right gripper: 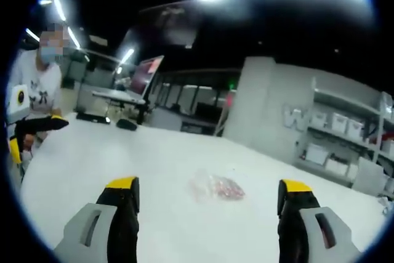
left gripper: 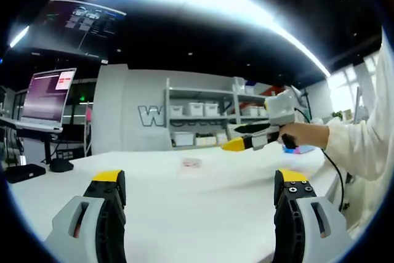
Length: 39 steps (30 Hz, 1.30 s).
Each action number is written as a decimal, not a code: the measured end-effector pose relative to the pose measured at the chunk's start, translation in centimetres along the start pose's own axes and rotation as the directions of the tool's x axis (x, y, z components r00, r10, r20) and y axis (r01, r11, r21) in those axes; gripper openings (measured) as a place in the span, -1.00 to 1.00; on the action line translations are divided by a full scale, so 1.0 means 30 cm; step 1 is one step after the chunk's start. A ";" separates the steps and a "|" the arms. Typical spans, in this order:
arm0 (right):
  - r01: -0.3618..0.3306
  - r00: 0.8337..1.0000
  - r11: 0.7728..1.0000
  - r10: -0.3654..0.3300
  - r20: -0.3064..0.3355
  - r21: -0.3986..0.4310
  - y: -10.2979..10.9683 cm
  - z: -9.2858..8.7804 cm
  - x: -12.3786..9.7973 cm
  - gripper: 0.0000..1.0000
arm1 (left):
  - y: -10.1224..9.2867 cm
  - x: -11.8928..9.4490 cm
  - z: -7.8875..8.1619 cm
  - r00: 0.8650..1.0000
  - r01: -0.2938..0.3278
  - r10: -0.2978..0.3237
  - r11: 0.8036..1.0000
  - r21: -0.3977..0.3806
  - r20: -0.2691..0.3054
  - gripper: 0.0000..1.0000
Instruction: Open the resealable bag by pulling the two sides of the seal apart until the entire bag opening is separated and visibly accessible.
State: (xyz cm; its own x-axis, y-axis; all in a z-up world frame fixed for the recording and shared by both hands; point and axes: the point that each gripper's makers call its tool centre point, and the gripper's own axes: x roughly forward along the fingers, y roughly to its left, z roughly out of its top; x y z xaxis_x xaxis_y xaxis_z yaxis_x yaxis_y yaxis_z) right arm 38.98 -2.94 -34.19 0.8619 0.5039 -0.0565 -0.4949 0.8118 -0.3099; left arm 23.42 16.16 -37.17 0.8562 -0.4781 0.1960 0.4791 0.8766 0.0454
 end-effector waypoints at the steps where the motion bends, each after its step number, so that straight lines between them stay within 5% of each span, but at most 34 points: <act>1: -0.001 1.000 1.000 0.001 -0.002 -0.001 0.002 -0.002 -0.004 0.89 | 0.000 0.000 -0.001 1.000 0.000 0.000 1.000 -0.001 -0.001 0.99; 15: 0.010 0.999 1.000 -0.010 0.048 -0.002 0.029 0.041 -0.077 0.87 | -0.002 0.001 -0.006 1.000 0.004 -0.004 1.000 -0.005 -0.004 0.99; 39: 0.067 0.996 0.998 -0.065 0.066 -0.020 0.036 0.031 -0.222 0.78 | -0.014 0.014 -0.004 1.000 0.014 -0.014 1.000 -0.001 -0.010 0.99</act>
State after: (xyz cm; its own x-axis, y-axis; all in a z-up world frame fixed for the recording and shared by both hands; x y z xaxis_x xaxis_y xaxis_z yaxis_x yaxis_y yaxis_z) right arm 32.61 -5.15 -33.28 0.8833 0.4681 0.0263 -0.4340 0.8376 -0.3317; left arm 23.62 15.58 -37.24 0.8513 -0.4909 0.1854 0.4912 0.8697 0.0474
